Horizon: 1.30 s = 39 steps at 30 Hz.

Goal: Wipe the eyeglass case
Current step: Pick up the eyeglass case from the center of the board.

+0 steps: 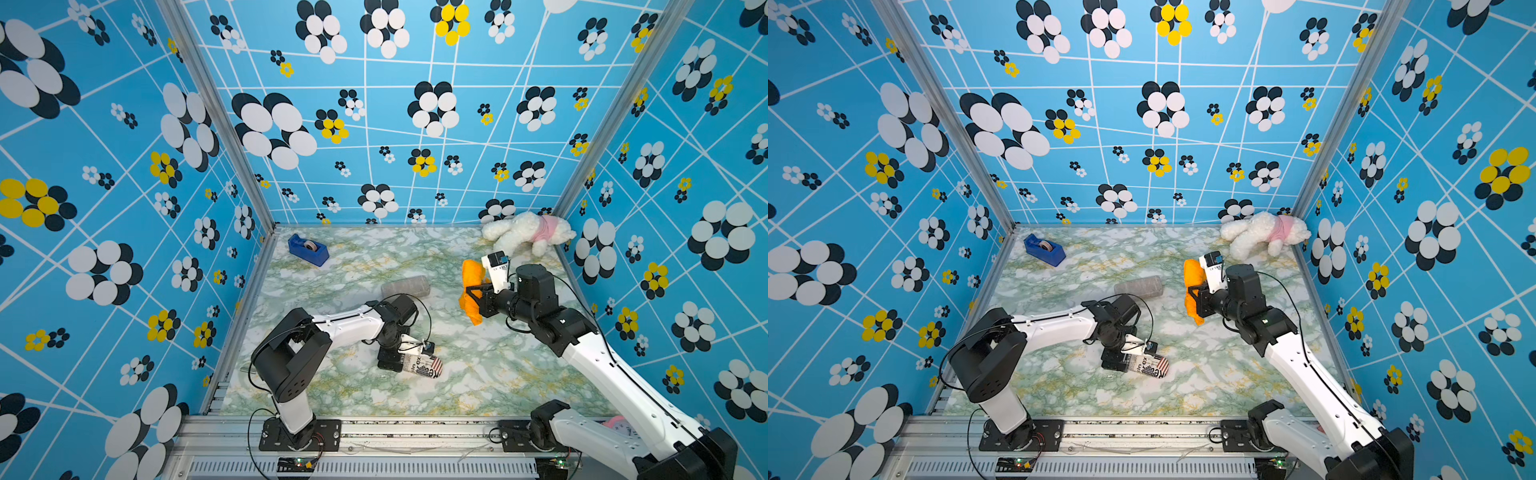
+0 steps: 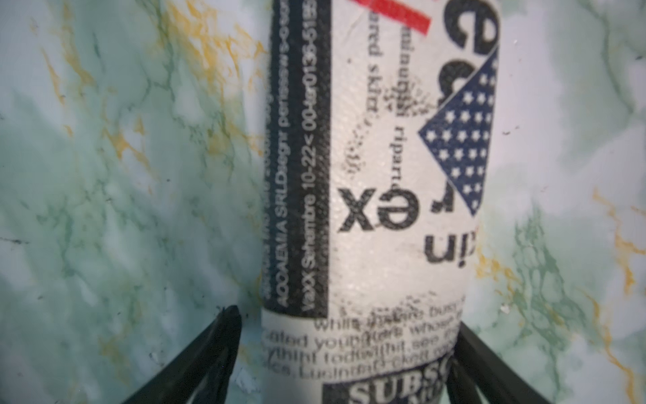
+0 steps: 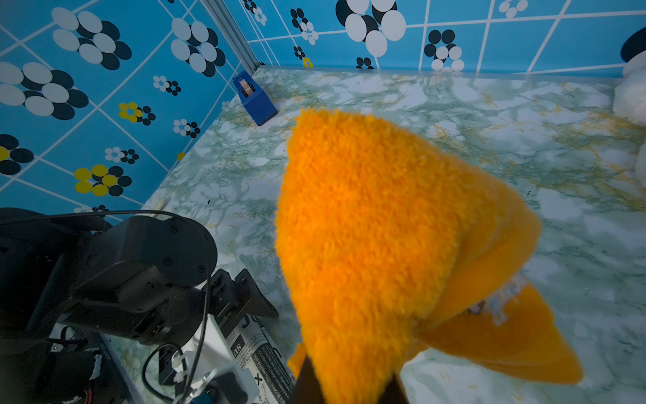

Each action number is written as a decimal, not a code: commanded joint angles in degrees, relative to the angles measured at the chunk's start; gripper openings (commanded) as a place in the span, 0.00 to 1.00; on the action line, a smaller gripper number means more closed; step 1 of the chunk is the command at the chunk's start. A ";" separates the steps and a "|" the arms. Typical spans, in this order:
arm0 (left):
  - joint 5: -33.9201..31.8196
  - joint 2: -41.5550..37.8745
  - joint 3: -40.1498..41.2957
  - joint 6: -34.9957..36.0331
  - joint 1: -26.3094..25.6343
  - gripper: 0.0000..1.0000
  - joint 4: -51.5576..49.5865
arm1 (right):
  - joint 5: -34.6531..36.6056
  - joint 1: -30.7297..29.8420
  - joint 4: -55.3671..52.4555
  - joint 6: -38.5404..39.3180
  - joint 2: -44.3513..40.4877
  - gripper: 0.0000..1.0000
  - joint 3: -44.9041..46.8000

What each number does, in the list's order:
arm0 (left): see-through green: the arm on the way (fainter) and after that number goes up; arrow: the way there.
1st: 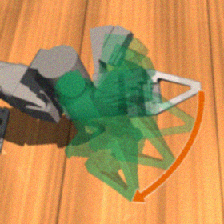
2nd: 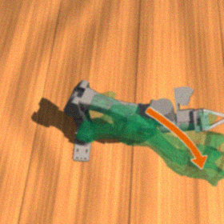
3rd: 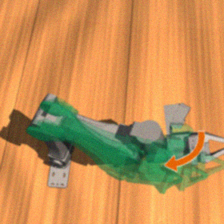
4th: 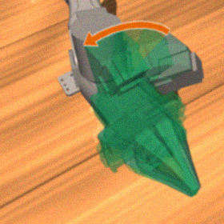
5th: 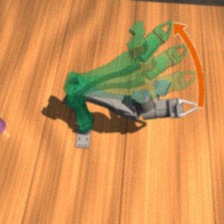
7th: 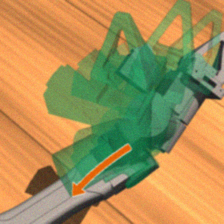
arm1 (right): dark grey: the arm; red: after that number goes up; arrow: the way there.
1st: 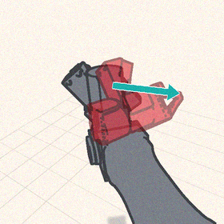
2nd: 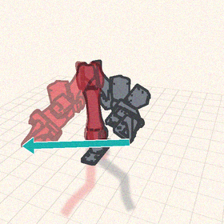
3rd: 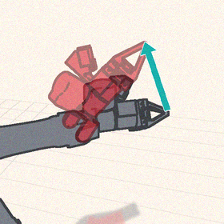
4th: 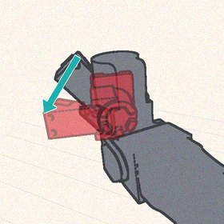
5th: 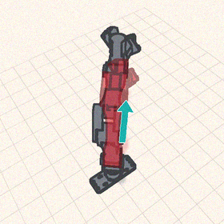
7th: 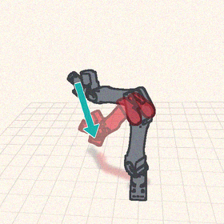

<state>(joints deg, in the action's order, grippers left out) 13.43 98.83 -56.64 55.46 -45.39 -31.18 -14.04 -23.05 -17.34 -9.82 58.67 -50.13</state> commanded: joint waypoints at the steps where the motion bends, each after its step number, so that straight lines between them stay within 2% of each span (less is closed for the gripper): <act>1: -0.86 -1.86 1.28 -2.31 -0.37 0.86 2.54 | -0.84 0.29 1.50 0.16 -0.05 0.00 0.16; 8: -0.74 -3.48 3.24 -4.02 -0.71 0.82 4.08 | -1.07 0.29 0.57 -1.19 -0.05 0.00 -0.55; 12: -0.51 -4.23 3.89 -4.86 -0.68 0.69 3.66 | -1.49 0.28 -1.12 -1.89 0.31 0.00 -1.57; 20: -0.45 -7.26 4.12 -7.90 -1.56 0.66 2.90 | -1.59 0.33 -6.44 -1.53 0.67 0.00 -5.48; 26: -0.77 -8.03 2.09 -12.65 -2.24 0.56 -0.55 | -2.35 0.30 -9.81 -2.87 0.96 0.00 -5.70; 28: -0.86 -7.64 1.23 -15.19 -2.42 0.50 -1.57 | -2.88 0.30 -11.03 -4.45 1.18 0.00 -4.94; 32: -0.98 -7.51 1.62 -17.42 -3.31 0.44 -0.76 | -5.60 0.31 -11.40 -8.04 1.10 0.00 -1.60; 34: -1.03 -7.31 1.62 -19.67 -3.49 0.38 0.05 | -7.46 0.29 -10.89 -10.61 1.10 0.00 0.53; 39: -2.34 -7.80 1.42 -24.33 -4.32 0.32 2.43 | -11.31 -0.90 -10.41 -15.46 2.27 0.00 4.89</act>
<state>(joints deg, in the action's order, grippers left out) 11.88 92.33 -53.80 35.64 -48.99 -30.17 -21.54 -23.11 -26.89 -20.91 60.14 -47.29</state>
